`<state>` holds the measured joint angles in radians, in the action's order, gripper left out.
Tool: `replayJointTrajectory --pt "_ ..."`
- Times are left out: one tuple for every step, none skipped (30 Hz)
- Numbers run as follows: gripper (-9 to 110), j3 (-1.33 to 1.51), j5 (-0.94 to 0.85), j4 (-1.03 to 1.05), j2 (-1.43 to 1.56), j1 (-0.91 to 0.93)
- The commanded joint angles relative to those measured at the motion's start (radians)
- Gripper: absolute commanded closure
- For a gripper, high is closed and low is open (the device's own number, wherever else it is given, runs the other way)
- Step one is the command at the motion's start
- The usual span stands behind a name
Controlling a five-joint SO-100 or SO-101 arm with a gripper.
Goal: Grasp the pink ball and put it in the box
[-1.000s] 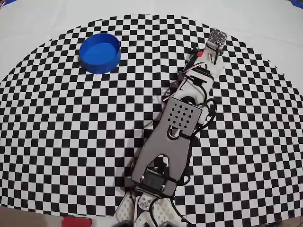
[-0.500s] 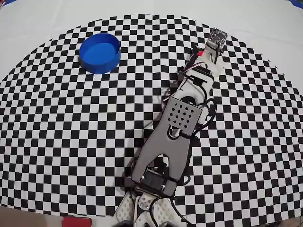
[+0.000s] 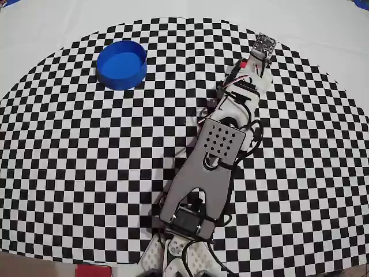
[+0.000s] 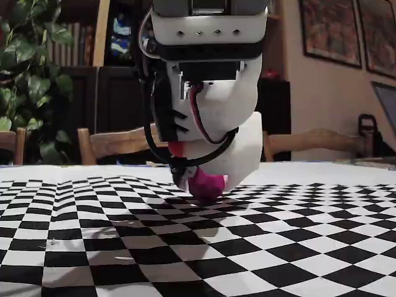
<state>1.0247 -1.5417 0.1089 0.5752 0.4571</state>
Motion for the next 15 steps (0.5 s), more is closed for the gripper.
replayJointTrajectory --pt "101 -0.052 0.008 -0.003 0.008 -0.002" --pt "101 -0.052 0.008 -0.003 0.008 -0.002" --pt "101 -0.054 0.008 -0.005 0.008 -0.002" --pt "101 -0.054 0.008 -0.005 0.008 -0.002" --pt "101 -0.055 0.008 -0.005 0.008 -0.002" --pt "101 -0.055 0.008 -0.005 0.008 -0.002" --pt "101 -0.055 0.008 -0.005 0.009 -0.002" --pt "101 -0.054 0.006 -0.005 0.012 -0.002" --pt "101 -0.051 0.006 -0.005 0.017 -0.002" --pt "101 -0.046 0.005 -0.005 0.023 0.000" --pt "101 -0.044 0.005 -0.005 0.028 0.000" --pt "101 -0.043 0.005 -0.005 0.034 0.000" --pt "101 -0.043 0.005 0.000 0.040 0.000" --pt "101 -0.043 0.005 0.002 0.046 0.000" --pt "101 -0.041 0.006 0.002 0.052 0.000"
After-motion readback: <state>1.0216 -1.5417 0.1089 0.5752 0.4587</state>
